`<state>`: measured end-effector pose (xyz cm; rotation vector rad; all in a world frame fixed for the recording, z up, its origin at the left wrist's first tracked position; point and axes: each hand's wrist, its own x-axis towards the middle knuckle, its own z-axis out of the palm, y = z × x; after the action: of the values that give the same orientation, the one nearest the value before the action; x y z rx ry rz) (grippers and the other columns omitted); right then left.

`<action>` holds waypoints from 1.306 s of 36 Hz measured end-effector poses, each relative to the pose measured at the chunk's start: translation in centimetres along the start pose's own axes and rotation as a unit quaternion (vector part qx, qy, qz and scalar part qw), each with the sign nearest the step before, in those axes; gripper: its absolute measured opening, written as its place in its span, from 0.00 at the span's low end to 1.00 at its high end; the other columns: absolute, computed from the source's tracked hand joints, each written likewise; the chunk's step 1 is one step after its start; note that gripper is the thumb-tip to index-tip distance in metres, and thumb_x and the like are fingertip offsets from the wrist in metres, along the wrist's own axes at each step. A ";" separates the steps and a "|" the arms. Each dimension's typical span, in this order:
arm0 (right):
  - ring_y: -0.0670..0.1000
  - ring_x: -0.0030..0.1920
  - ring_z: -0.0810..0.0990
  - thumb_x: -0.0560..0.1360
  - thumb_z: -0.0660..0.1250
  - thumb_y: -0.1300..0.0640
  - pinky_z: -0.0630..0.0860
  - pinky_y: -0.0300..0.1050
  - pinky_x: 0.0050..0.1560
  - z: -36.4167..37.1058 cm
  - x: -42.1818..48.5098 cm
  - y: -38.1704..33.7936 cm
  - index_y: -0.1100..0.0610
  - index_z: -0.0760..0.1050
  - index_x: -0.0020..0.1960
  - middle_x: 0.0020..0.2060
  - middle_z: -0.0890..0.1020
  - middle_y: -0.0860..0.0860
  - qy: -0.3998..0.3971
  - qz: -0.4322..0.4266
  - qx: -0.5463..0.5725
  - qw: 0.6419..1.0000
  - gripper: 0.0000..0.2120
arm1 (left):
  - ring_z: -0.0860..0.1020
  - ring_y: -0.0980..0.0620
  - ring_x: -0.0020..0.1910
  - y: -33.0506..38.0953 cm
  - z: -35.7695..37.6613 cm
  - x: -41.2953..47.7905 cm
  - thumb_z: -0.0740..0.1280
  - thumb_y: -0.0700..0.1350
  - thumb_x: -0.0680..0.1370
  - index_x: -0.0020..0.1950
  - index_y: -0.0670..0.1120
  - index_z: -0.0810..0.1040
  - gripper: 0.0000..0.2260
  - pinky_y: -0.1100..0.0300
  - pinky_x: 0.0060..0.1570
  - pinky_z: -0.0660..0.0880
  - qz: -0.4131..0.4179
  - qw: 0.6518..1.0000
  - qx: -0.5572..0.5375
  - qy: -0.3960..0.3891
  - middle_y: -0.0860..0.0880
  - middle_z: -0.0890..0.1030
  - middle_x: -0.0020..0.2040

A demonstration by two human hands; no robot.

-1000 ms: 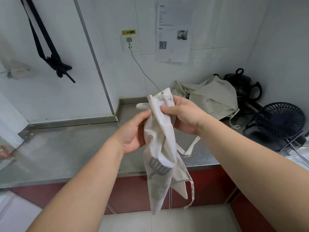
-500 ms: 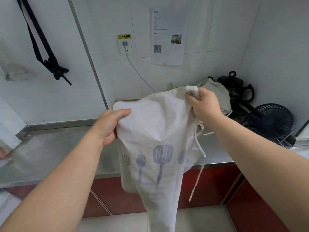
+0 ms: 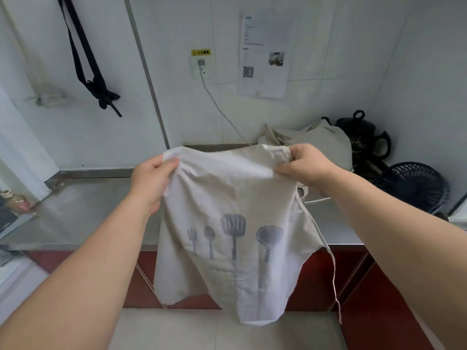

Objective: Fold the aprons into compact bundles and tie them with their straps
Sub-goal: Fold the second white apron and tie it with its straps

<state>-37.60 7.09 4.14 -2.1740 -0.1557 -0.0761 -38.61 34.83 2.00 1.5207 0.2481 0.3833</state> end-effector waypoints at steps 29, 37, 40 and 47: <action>0.59 0.36 0.80 0.80 0.53 0.57 0.81 0.54 0.39 -0.8 0.6 0.2 0.59 0.70 0.49 0.41 0.78 0.59 0.147 0.003 -0.007 0.989 0.09 | 0.81 0.51 0.34 1.5 4.5 -2.5 0.55 0.40 0.80 0.45 0.48 0.70 0.07 0.60 0.34 0.77 0.133 0.970 0.200 0.032 0.46 0.80 0.38; 0.58 0.45 0.75 0.80 0.53 0.59 0.74 0.50 0.46 -0.4 3.5 -0.6 0.60 0.71 0.51 0.39 0.74 0.51 0.174 -0.032 0.082 0.981 0.10 | 0.76 0.56 0.61 1.6 4.7 2.4 0.64 0.48 0.76 0.63 0.56 0.78 0.15 0.54 0.64 0.72 0.113 0.993 0.029 0.010 0.55 0.79 0.61; 0.51 0.40 0.68 0.81 0.52 0.57 0.62 0.42 0.37 0.2 5.4 -0.4 0.56 0.69 0.49 0.33 0.69 0.45 0.168 -0.060 0.062 0.982 0.07 | 0.73 0.58 0.64 1.3 5.2 4.6 0.62 0.43 0.79 0.69 0.51 0.71 0.18 0.55 0.68 0.68 0.108 0.994 -0.010 0.000 0.55 0.75 0.66; 0.50 0.46 0.69 0.82 0.51 0.57 0.62 0.40 0.42 2.5 12.0 1.6 0.58 0.71 0.63 0.46 0.73 0.50 0.158 -0.059 0.033 0.985 0.15 | 0.74 0.55 0.64 -2.5 7.0 11.8 0.64 0.45 0.76 0.70 0.50 0.71 0.21 0.50 0.68 0.68 0.073 0.996 -0.053 -0.004 0.52 0.76 0.66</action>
<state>-25.55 9.23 2.80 -2.0548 -0.1033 -0.4743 -24.84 33.03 0.72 1.4391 0.1095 0.4988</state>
